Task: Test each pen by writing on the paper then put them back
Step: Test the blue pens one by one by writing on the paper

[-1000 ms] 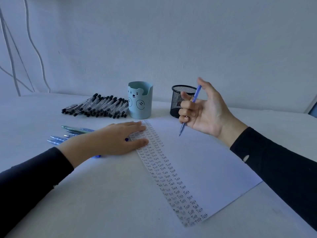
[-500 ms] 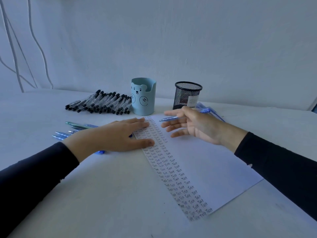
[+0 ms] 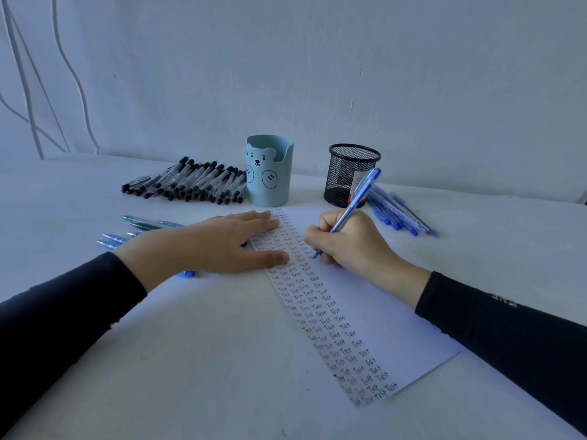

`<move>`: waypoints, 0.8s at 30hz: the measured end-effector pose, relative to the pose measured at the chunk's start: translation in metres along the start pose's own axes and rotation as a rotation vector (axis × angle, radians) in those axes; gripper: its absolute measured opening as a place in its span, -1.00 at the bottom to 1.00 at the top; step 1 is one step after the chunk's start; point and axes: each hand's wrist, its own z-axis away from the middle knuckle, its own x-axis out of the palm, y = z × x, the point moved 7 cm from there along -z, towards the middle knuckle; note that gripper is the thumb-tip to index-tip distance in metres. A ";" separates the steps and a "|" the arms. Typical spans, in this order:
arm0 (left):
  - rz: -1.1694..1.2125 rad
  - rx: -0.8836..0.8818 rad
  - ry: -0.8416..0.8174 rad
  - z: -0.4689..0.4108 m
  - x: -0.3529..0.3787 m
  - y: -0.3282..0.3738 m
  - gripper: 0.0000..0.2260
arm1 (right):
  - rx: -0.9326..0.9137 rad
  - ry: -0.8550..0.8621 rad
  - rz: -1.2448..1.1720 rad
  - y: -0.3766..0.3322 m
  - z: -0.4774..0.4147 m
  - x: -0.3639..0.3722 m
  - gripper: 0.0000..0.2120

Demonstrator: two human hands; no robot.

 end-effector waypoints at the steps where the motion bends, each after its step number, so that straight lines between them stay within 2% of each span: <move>1: -0.001 0.001 -0.001 0.000 0.000 -0.001 -0.11 | -0.006 0.000 0.006 0.000 0.000 0.000 -0.65; 6: -0.001 -0.010 -0.001 0.001 0.000 0.003 -0.16 | 0.003 -0.028 -0.018 0.001 0.000 0.003 -0.65; 24: -0.014 -0.012 -0.013 0.004 -0.001 0.006 -0.16 | -0.006 -0.037 0.004 -0.004 0.002 0.002 -0.69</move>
